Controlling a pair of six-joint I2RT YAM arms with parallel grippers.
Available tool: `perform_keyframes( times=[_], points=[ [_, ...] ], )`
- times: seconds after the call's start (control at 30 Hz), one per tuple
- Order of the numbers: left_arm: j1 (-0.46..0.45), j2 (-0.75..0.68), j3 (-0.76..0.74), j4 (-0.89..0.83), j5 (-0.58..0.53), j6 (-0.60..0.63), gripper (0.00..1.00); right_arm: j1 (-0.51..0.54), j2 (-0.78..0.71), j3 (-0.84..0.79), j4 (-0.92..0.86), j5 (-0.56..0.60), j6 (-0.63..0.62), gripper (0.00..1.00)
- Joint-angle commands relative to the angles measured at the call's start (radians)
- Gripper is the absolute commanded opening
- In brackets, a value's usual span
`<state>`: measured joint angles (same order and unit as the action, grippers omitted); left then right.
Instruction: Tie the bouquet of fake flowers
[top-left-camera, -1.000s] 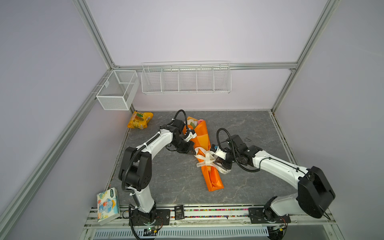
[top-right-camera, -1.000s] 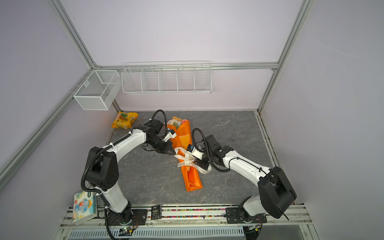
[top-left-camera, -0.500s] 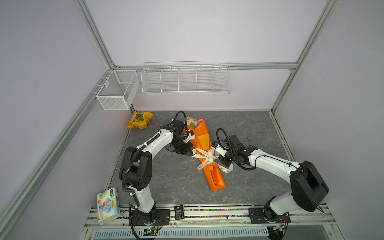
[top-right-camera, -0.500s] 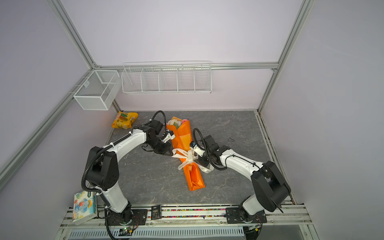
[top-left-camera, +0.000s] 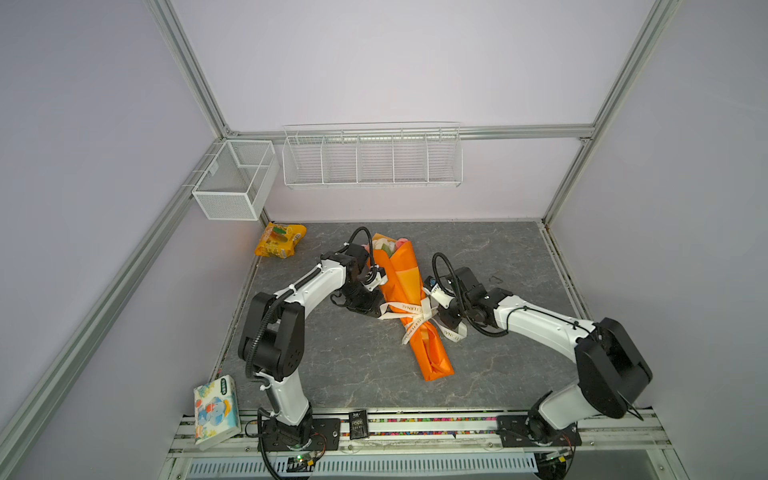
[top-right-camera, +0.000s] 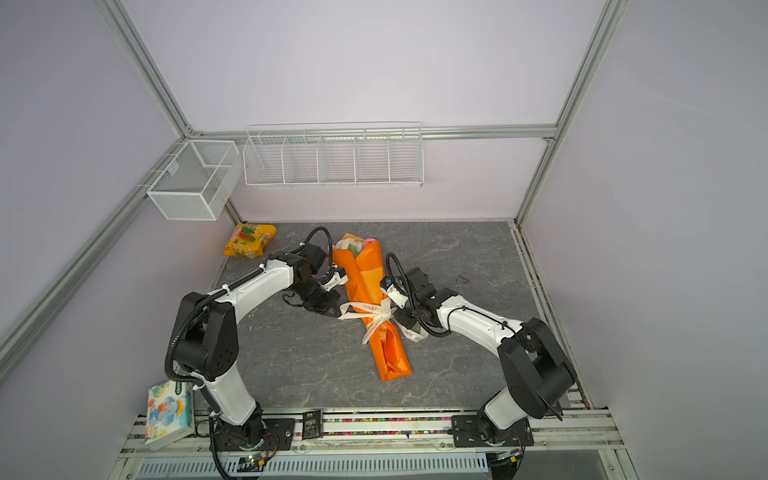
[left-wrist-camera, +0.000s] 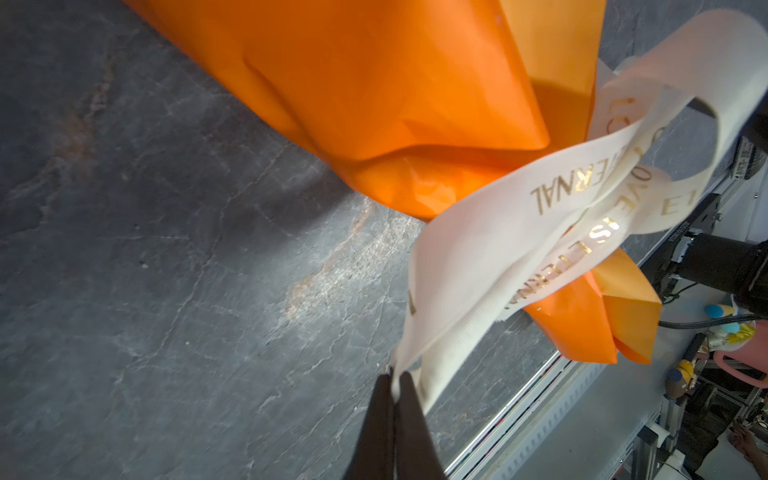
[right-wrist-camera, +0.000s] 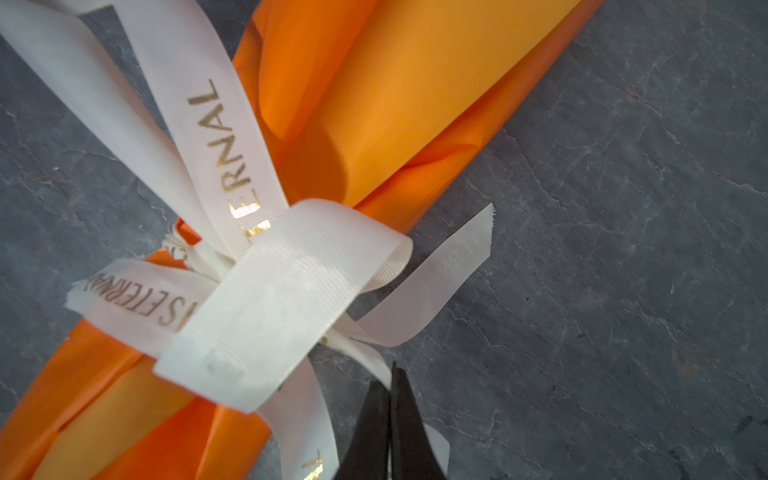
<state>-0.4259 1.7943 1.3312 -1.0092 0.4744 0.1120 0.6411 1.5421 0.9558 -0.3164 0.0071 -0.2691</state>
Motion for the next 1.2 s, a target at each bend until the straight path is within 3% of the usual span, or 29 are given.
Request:
perform_keyframes(
  times=[0.0,0.33,0.47,0.67,0.83,1.03,1.17],
  points=[
    [0.014,0.016,0.005,-0.062,-0.038,0.047,0.0,-0.004,0.017,0.027,-0.024,-0.001,0.001,0.07],
    [0.03,-0.007,-0.018,-0.037,0.078,0.042,0.0,0.014,0.029,0.022,-0.018,-0.031,-0.024,0.07],
    [0.032,-0.026,-0.017,-0.049,-0.01,0.042,0.0,0.001,0.065,0.049,-0.035,0.05,0.001,0.07],
    [0.048,-0.057,-0.052,-0.037,-0.097,-0.002,0.0,0.0,0.035,0.038,-0.003,0.028,-0.004,0.07],
    [0.053,-0.062,-0.049,-0.028,0.038,0.015,0.0,0.002,0.055,0.044,-0.023,0.003,-0.013,0.07],
    [0.061,-0.053,-0.048,-0.08,-0.061,0.038,0.0,0.001,0.048,0.039,0.02,0.157,0.031,0.07],
    [0.064,-0.072,-0.082,-0.052,-0.044,0.019,0.0,-0.004,0.05,0.053,0.023,0.123,0.014,0.07]
  ],
)
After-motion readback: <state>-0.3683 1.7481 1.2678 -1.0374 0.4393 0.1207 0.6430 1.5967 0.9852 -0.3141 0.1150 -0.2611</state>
